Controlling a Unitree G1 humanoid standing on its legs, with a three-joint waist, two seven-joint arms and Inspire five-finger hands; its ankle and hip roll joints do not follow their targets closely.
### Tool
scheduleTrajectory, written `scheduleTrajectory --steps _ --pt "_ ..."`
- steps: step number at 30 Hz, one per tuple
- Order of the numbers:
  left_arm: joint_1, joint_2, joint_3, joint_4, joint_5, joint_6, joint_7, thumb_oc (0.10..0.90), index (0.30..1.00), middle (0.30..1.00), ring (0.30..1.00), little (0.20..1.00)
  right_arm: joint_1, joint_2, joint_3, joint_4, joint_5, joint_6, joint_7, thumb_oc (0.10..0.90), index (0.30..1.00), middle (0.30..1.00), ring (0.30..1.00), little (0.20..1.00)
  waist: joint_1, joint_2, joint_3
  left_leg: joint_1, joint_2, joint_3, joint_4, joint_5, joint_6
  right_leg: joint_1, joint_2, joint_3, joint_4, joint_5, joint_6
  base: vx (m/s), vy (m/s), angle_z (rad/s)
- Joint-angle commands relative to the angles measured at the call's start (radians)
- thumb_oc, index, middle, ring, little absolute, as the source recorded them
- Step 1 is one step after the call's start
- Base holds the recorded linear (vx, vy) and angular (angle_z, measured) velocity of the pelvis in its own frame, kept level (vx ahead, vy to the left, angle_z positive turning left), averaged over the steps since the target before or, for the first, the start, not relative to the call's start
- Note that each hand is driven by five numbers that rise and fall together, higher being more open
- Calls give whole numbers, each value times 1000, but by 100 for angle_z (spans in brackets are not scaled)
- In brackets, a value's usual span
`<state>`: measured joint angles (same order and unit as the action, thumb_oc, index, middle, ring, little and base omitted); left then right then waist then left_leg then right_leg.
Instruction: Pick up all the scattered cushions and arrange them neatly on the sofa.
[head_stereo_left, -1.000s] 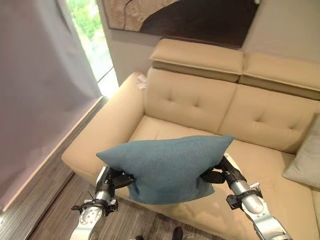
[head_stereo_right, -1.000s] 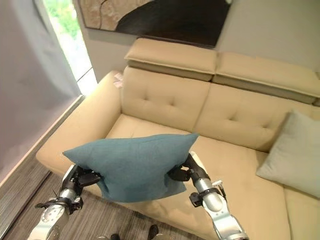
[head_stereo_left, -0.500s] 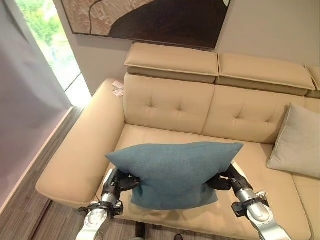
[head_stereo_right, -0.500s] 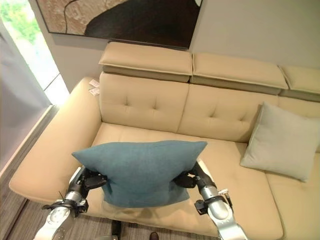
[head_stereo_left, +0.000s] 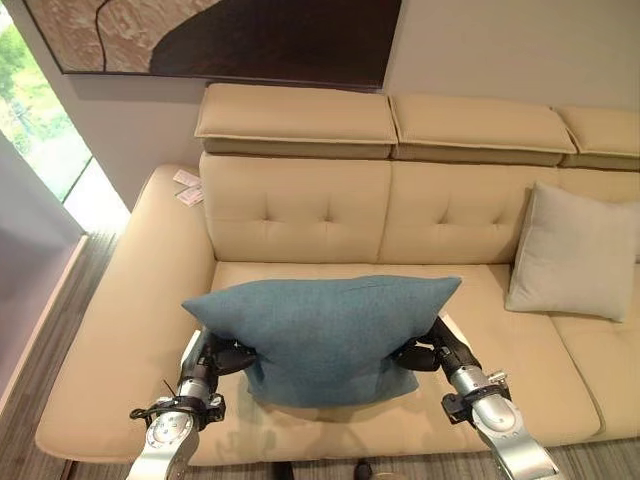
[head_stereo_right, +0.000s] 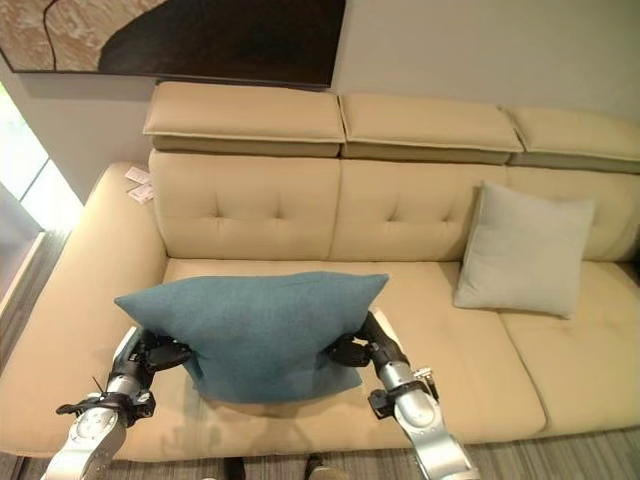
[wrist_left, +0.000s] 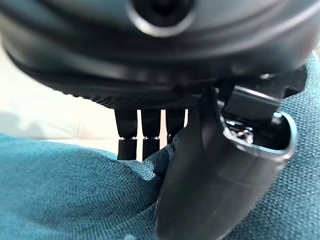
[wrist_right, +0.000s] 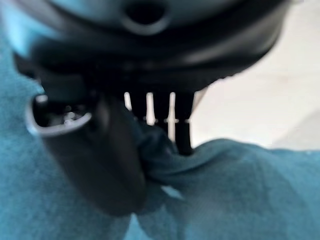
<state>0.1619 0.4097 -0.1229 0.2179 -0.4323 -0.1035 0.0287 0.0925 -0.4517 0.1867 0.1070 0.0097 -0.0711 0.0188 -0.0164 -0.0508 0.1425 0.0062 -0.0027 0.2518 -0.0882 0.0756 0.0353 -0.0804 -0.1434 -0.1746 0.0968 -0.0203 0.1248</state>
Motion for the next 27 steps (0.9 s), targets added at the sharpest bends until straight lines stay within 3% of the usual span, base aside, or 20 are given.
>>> scheduleTrajectory --steps 1,4,9,15,27 --pt "-71 -52 -59 -175 -20 -122 -79 400 300 300 300 300 -108 33 17 -129 32 -131 15 400 300 300 300 300 2 -2 -70 -16 14 -97 67 -109 -38 -35 28 -10 -13 36 31 87 -59 13" --pt "-71 -59 -60 -173 -10 -126 -84 400 300 300 300 300 -95 27 8 -130 33 -135 13 400 300 300 300 300 1 -11 -84 -3 10 -96 42 -107 -47 2 36 -11 -77 49 25 94 -72 10" --pt "-60 -65 -56 -180 0 -121 -85 400 300 300 300 300 -71 20 -17 -133 30 -123 3 400 300 300 300 300 -9 -1 -107 24 19 -105 1 -91 -68 70 54 -32 -173 63 21 142 -92 12" --pt "-89 -69 -56 -183 15 -127 -60 400 300 300 300 300 -85 18 -37 -133 19 -121 -31 400 300 300 300 300 -12 7 -113 17 26 -106 1 -93 -77 72 58 -38 -184 52 24 49 -41 8" --pt "-445 -86 -119 -103 0 -173 137 400 300 300 300 300 -392 57 -27 -66 94 -145 -226 400 300 300 300 300 -27 26 -80 -108 44 -123 1 -71 -82 -51 75 -10 -184 55 25 -45 -22 1"
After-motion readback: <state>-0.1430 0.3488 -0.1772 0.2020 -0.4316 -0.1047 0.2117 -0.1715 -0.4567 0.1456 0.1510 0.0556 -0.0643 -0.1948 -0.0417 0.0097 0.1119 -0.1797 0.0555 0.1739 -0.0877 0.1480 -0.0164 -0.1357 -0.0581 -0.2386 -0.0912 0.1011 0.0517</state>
